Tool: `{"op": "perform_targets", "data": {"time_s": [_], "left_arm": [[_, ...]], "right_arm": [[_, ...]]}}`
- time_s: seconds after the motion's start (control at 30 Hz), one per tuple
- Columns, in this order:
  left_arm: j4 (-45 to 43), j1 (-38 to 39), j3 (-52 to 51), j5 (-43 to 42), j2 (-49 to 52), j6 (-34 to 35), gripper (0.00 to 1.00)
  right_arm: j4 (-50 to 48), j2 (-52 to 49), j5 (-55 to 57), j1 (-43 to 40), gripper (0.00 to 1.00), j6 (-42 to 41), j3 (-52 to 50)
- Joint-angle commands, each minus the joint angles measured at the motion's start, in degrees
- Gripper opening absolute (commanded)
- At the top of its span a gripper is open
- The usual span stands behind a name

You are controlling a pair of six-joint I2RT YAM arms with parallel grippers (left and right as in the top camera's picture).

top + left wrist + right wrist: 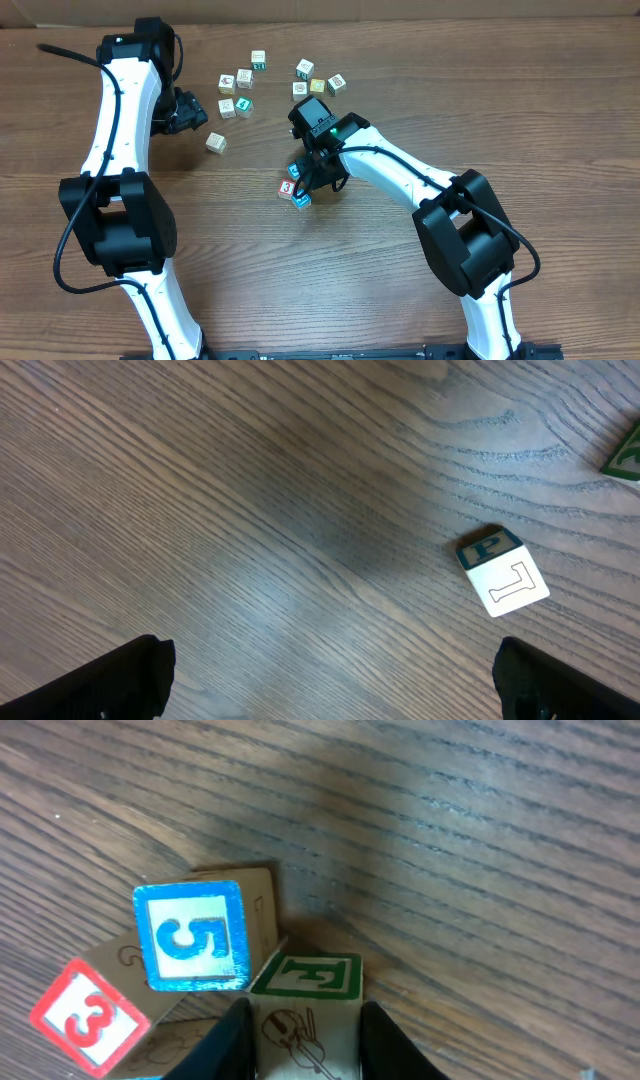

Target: Form a circle

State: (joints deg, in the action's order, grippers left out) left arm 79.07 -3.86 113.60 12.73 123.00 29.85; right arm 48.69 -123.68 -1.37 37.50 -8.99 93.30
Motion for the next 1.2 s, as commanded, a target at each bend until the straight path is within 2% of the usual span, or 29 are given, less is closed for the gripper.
{"op": "perform_targets", "data": {"time_s": [0.0, 0.83, 1.17], "left_arm": [[-0.1, 0.1, 0.9, 1.2, -1.5, -0.1, 0.99], [-0.1, 0.1, 0.9, 1.2, -1.5, -0.1, 1.00], [-0.1, 0.1, 0.9, 1.2, -1.5, -0.1, 1.00]], "right_arm": [[0.1, 2.2, 1.3, -0.3, 0.32, 0.3, 0.2], [2.9, 3.2, 1.3, -0.4, 0.35, 0.3, 3.4], [4.1, 7.8, 1.3, -0.9, 0.34, 0.3, 4.2]]}}
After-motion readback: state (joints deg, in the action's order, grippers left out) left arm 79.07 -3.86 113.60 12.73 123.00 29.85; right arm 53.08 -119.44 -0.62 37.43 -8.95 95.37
